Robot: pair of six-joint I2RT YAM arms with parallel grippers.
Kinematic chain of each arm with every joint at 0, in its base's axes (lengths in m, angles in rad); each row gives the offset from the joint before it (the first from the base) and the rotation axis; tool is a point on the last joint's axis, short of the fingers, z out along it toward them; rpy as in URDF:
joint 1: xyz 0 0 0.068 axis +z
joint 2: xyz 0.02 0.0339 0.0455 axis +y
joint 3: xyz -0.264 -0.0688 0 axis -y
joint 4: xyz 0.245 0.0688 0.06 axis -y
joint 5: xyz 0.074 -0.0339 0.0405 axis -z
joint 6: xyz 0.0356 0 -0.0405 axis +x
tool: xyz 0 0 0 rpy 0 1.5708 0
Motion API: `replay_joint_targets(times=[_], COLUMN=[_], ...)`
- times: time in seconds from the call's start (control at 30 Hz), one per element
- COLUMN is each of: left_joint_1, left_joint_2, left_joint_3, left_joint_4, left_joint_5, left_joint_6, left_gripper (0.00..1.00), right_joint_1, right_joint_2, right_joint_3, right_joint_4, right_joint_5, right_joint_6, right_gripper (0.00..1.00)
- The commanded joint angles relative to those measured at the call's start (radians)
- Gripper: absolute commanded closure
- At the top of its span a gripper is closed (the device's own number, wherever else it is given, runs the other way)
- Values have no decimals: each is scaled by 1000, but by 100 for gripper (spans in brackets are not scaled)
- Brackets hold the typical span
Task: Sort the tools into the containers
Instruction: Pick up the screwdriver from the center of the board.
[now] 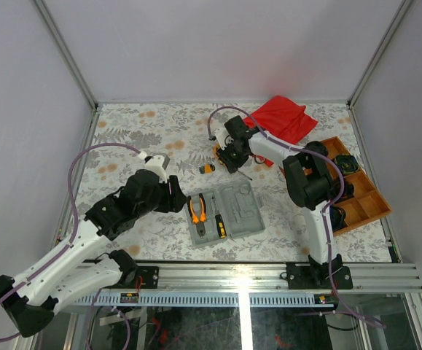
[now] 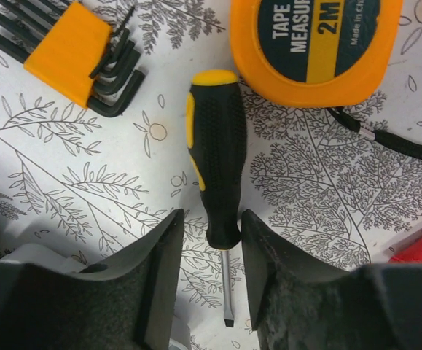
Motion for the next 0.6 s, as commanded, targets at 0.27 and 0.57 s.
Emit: replay_joint_targets(times=[0.27,0.57], left_joint_1=[4,5], left_joint_2=[7,-16], left_joint_3=[-7,-8], left_joint_4=[43,43], left_joint_5=[21,11], left_joint_6=[25,22], left_gripper=[47,47], right_joint_1=[-10,-9], right_joint_2=[-10,-235], right_joint_3=[36,-20], right_joint_4=[-123,-24], right_joint_5=[-5,28], right_joint_6=[-105,-52], right_gripper=[86,100])
